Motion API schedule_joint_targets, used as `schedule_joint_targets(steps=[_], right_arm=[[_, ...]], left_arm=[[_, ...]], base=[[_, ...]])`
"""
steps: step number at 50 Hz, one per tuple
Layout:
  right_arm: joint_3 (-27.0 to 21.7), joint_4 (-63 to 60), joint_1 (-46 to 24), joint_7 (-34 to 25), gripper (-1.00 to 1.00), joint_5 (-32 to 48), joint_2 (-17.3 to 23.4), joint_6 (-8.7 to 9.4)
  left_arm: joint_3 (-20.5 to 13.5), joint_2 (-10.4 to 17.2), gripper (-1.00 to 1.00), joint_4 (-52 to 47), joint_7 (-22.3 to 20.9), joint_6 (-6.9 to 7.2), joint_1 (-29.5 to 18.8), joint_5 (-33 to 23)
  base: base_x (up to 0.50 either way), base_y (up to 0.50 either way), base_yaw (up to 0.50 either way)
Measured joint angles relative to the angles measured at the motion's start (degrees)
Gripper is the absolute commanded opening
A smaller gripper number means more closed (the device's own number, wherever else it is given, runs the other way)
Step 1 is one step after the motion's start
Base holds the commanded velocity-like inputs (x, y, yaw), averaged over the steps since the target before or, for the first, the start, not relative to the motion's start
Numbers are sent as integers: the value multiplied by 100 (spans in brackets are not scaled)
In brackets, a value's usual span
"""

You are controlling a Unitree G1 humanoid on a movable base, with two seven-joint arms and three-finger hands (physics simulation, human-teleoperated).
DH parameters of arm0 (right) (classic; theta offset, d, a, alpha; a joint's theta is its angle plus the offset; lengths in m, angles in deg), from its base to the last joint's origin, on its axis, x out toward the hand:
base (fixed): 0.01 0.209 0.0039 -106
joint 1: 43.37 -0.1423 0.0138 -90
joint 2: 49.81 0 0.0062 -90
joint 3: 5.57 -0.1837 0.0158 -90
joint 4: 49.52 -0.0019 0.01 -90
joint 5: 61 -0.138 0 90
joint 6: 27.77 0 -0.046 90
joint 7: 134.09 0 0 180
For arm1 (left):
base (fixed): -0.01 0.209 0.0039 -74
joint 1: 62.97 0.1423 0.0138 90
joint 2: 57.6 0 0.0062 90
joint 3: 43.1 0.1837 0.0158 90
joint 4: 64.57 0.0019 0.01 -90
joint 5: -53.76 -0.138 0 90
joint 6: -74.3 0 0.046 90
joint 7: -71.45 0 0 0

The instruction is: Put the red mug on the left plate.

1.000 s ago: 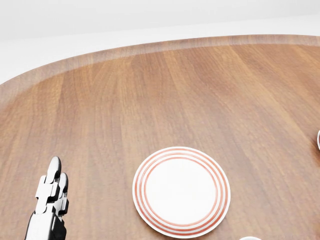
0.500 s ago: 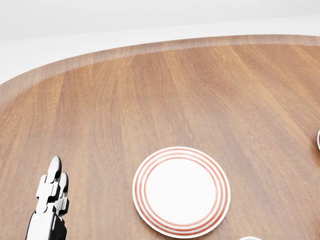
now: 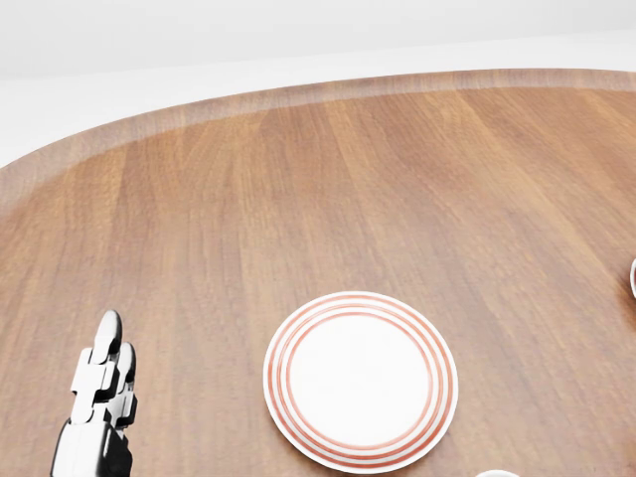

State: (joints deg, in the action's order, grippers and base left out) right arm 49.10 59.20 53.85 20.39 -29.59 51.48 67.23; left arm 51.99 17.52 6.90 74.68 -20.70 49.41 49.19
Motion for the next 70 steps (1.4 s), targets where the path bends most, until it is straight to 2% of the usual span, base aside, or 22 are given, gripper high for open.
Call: schedule_joint_targets(steps=[7,12,16,26,34,42,52,70], right_arm=[[510,-482,-927,-321,-100,543,222,0],[1079,-161,-2103,-244,-100,742,411,0],[1536,610,-3279,164,-100,769,427,0],[2588,3387,-6090,1554,-100,675,-112,0],[3148,4713,-7361,1985,-100,844,-781,-1],[3431,5406,-7849,2045,-100,1159,-1417,0],[3505,5838,-7844,2006,-100,1537,-2095,0],[3214,6082,-7209,2182,-100,1533,-2643,0]], left_arm=[[-25,-9,100,19,-21,0,-40,16],[-40,-17,100,33,-34,0,-67,21],[-56,-22,100,40,-44,0,-79,30],[-81,-29,100,44,-65,0,-80,42],[-102,-31,100,28,-90,0,-53,69],[-124,-34,100,10,-117,0,-20,98],[-156,-38,100,-12,-161,0,30,143],[-188,-55,100,12,-197,0,19,167]], base=[[0,0,0],[0,0,0],[0,0,0],[0,0,0],[0,0,0],[0,0,0],[0,0,0],[0,0,0]])
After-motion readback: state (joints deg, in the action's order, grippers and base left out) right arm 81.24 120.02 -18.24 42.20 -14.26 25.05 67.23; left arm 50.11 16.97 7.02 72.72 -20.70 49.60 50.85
